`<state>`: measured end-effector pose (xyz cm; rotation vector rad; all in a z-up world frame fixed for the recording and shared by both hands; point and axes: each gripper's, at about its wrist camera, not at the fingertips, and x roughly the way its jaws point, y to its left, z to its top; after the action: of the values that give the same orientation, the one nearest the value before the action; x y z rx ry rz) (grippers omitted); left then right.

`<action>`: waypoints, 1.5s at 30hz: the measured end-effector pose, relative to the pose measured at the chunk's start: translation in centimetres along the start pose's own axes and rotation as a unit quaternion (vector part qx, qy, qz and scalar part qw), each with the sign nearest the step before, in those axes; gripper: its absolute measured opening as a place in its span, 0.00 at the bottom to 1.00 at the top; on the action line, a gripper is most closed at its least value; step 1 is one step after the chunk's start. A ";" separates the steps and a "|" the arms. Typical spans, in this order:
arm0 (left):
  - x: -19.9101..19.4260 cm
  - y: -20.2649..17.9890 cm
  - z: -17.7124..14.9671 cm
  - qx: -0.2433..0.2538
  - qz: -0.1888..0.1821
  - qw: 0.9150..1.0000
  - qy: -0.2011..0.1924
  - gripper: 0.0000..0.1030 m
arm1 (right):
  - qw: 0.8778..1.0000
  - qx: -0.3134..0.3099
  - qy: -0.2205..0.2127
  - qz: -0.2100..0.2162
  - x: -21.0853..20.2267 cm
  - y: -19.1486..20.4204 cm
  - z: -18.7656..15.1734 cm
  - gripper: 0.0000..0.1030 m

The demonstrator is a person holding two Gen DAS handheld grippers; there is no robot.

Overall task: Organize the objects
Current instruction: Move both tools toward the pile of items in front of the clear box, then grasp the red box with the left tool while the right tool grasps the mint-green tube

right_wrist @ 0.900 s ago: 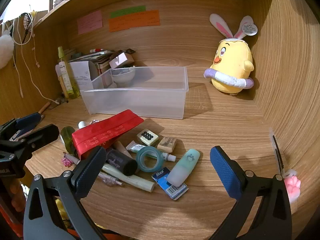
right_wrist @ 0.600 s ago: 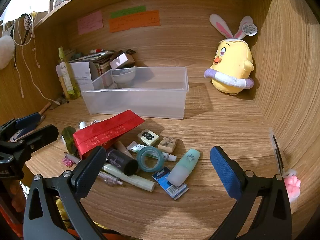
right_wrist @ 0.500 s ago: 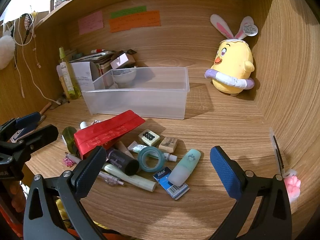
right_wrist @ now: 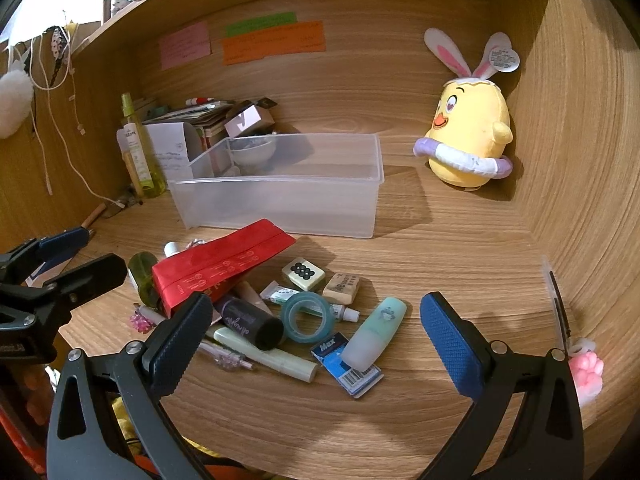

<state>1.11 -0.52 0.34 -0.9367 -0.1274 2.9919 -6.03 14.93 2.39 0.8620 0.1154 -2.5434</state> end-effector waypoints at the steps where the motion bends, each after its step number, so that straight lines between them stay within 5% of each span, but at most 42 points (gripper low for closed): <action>1: 0.0 0.0 0.0 0.000 0.000 1.000 0.001 1.00 | 1.000 0.001 0.000 0.001 0.0 -0.1 0.0 1.00; 14: 3.3 0.4 -0.4 0.004 0.000 0.999 0.044 1.00 | 0.999 0.005 0.035 -0.003 2.1 -1.1 -1.0 1.00; 21: 7.0 -0.7 1.3 0.053 -0.024 0.992 0.108 1.00 | 0.998 0.025 0.053 -0.039 3.0 -4.1 -1.3 1.00; 26: 8.5 -2.2 0.9 0.094 -0.023 0.987 0.128 1.00 | 0.994 0.078 0.068 -0.028 3.8 -6.8 -1.6 0.98; 32: 8.2 -2.8 -0.3 0.122 -0.011 0.987 0.107 1.00 | 0.992 0.091 0.088 0.001 5.4 -7.1 -1.7 0.75; 42: 8.9 -1.9 -0.6 0.110 -0.018 0.988 0.105 0.61 | 0.995 0.052 0.084 -0.026 6.1 -5.8 -1.5 0.29; 45: 9.2 -1.5 -0.4 0.095 -0.028 0.990 0.104 0.56 | 0.995 0.049 0.081 -0.027 6.2 -6.0 -1.5 0.22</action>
<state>-6.21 1.27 -5.14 -1.1888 0.1284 2.7711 -12.18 18.17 -2.87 1.1186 0.0645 -2.5431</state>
